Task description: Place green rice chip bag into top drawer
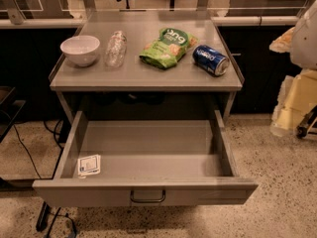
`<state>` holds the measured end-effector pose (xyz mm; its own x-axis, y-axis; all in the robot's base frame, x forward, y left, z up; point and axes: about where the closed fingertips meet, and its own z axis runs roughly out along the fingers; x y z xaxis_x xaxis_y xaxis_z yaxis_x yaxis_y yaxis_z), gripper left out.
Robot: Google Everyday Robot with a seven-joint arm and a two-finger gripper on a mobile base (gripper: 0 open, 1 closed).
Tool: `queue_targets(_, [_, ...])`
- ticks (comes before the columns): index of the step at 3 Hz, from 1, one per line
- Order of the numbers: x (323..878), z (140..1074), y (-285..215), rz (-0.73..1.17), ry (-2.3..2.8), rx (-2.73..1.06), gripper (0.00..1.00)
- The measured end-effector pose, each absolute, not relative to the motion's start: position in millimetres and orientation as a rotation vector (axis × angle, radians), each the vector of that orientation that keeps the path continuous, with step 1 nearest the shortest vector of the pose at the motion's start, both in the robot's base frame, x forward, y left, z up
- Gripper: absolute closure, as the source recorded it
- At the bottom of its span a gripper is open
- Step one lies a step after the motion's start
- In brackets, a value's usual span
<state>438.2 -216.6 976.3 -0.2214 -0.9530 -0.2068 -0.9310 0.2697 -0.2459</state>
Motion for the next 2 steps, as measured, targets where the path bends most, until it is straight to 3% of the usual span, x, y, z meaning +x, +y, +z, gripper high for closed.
queue_targets(2, [447,975,-202,-0.105,2.231,-1.713,0.0])
